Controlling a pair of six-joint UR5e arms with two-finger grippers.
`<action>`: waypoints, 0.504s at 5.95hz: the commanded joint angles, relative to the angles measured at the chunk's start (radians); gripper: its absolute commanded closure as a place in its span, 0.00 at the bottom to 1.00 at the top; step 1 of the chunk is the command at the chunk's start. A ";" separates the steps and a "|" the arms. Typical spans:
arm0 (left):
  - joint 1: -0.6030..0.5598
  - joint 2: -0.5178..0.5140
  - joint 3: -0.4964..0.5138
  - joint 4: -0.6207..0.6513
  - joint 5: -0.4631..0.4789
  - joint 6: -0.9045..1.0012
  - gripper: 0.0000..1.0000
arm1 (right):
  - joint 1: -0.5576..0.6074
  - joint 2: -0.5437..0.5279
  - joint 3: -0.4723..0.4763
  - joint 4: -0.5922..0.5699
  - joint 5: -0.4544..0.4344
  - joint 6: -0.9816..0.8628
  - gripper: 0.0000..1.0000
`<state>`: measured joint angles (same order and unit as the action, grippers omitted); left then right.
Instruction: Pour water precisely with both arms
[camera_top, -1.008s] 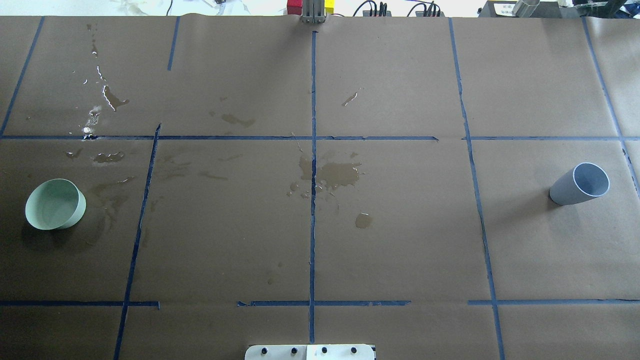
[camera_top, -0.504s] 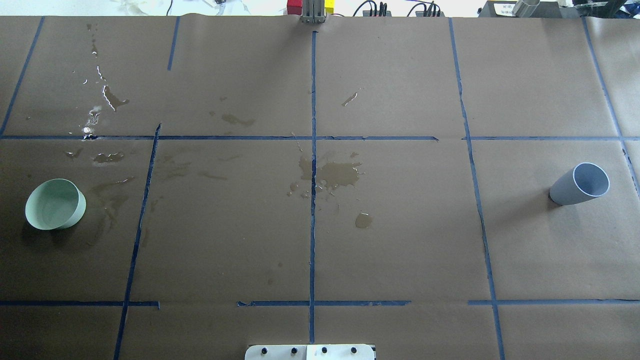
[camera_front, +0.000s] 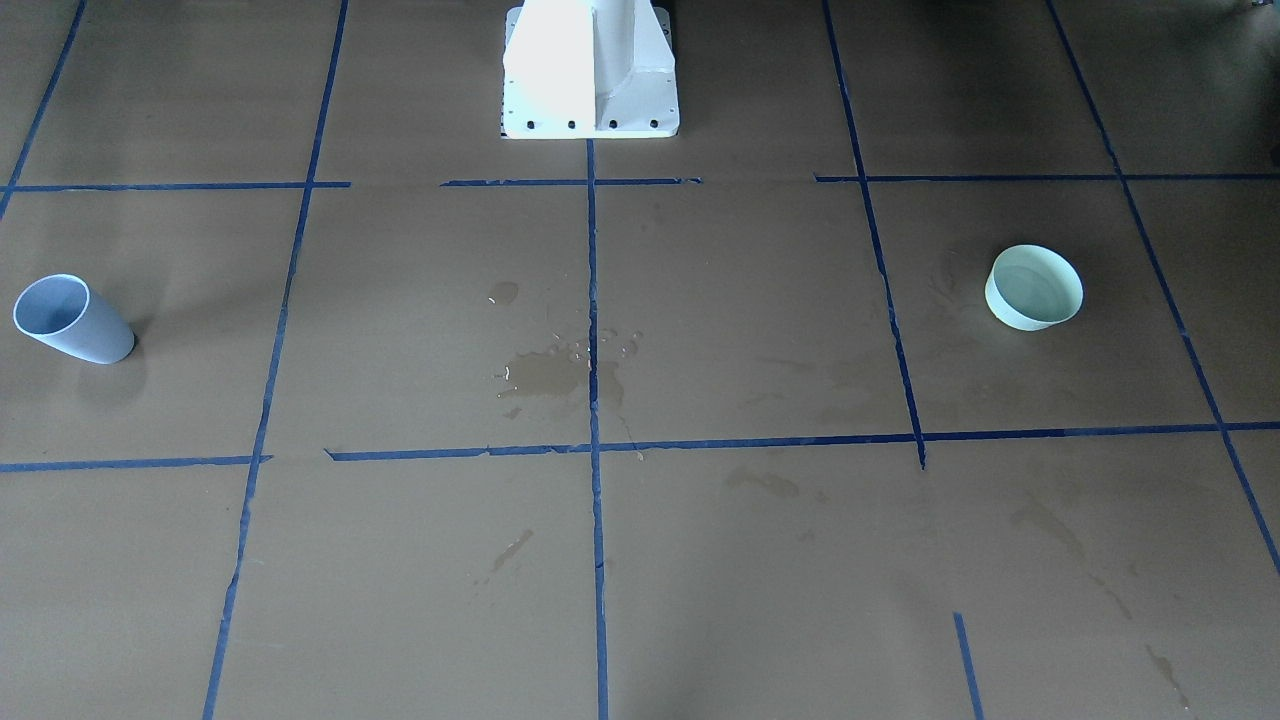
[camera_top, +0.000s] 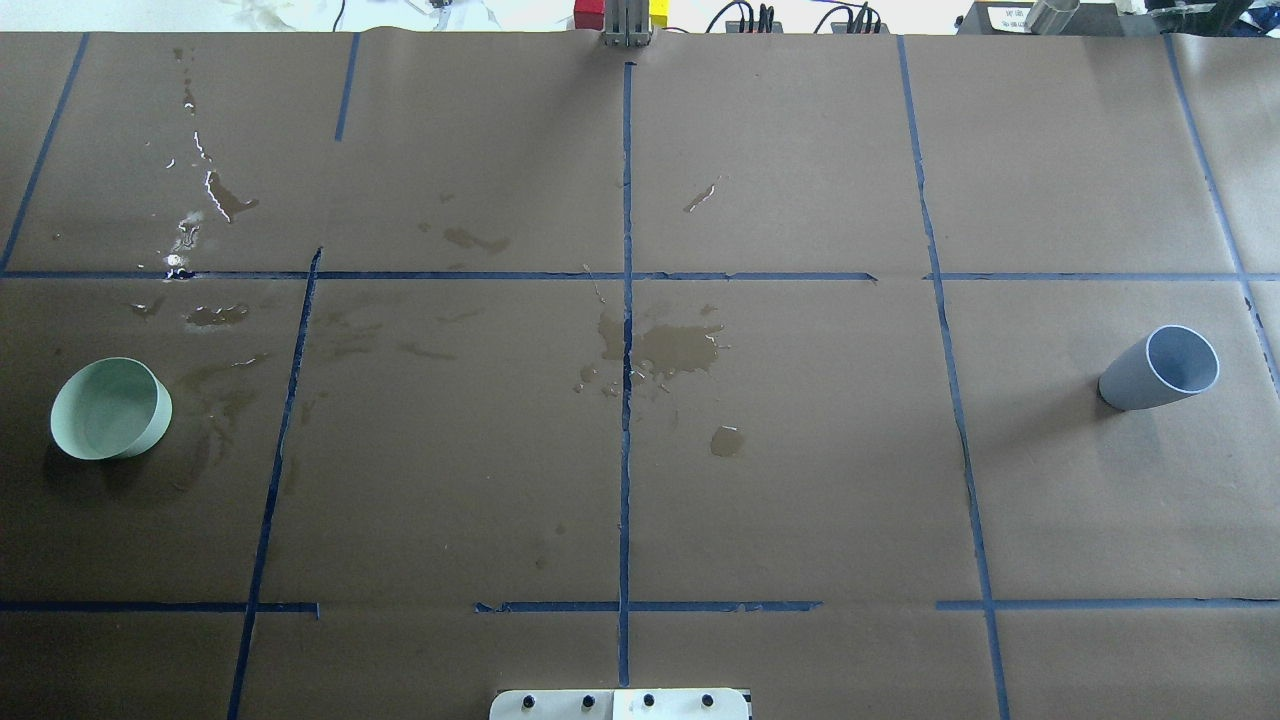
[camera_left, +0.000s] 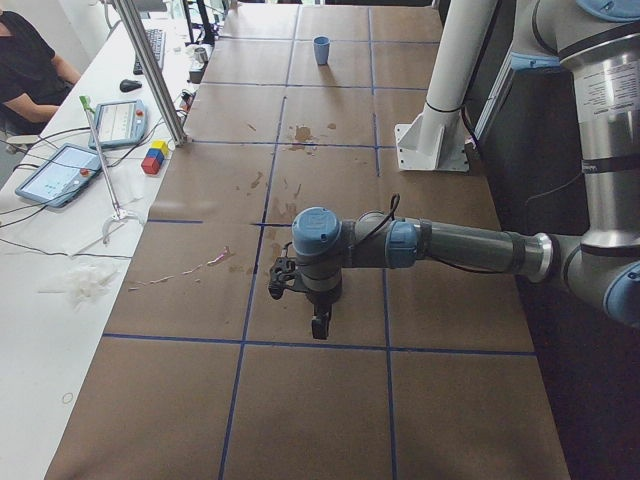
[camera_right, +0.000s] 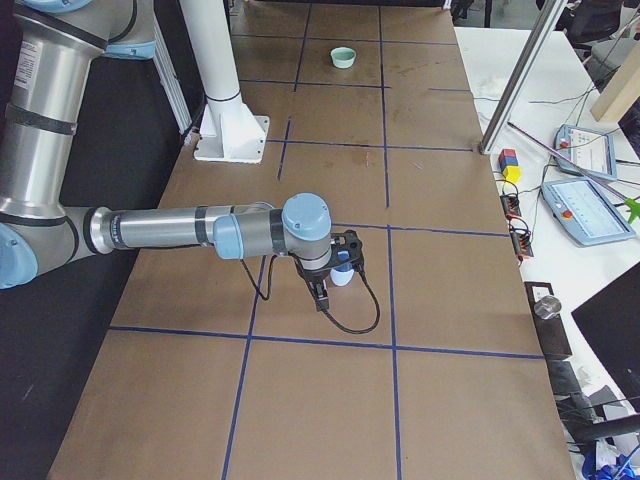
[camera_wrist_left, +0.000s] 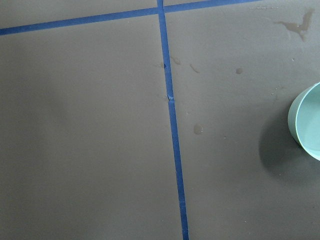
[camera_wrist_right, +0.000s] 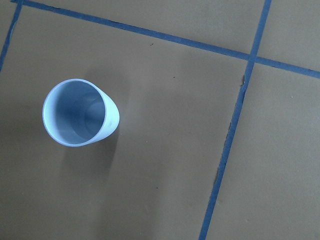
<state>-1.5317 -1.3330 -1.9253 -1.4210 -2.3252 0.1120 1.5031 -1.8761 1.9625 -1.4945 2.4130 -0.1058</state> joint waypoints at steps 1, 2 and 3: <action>0.021 0.000 -0.001 -0.013 -0.002 -0.001 0.00 | -0.001 0.000 0.001 0.000 0.002 0.000 0.00; 0.033 0.000 0.002 -0.044 -0.009 -0.009 0.00 | -0.001 0.000 0.001 0.020 0.000 0.000 0.00; 0.033 0.000 0.006 -0.044 -0.022 -0.008 0.00 | -0.001 -0.001 -0.001 0.054 0.000 0.002 0.00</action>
<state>-1.5027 -1.3331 -1.9229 -1.4572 -2.3368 0.1051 1.5019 -1.8764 1.9632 -1.4683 2.4133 -0.1054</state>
